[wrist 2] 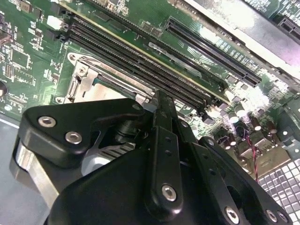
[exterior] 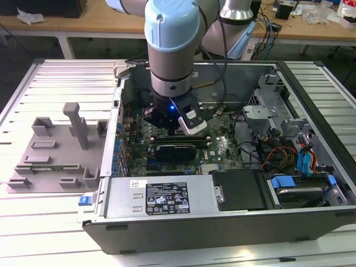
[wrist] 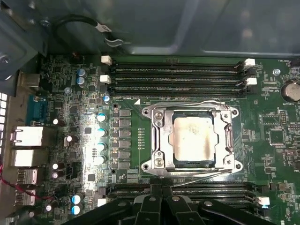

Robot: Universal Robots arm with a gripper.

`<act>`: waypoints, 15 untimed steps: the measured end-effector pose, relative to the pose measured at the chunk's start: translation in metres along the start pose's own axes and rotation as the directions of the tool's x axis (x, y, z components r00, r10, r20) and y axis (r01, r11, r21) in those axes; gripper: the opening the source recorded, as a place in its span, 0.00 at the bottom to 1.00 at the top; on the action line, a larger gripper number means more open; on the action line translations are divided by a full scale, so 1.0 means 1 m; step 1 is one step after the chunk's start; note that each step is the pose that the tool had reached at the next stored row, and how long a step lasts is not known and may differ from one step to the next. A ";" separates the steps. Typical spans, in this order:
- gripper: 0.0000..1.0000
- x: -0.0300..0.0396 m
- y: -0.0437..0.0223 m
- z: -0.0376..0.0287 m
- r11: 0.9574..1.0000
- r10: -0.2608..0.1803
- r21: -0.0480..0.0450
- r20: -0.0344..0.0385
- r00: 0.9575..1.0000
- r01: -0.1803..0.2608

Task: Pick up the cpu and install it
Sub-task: 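Install the second cpu locking lever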

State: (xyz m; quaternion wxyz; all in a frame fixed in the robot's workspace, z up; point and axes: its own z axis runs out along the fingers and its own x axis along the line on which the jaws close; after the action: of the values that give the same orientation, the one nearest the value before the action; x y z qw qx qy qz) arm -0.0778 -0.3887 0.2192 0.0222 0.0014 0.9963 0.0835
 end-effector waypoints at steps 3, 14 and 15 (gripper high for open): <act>0.11 0.0002 -0.0006 0.0038 1.000 0.000 -0.010 0.000 1.000 0.000; 0.11 0.0116 -0.0031 0.0168 0.998 0.001 -0.058 0.008 1.000 -0.001; 0.11 0.0123 -0.0031 0.0175 0.998 0.001 -0.063 0.009 1.000 -0.001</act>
State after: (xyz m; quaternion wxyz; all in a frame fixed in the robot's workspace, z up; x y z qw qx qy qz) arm -0.0893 -0.3888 0.2009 0.0267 0.0017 0.9930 0.1149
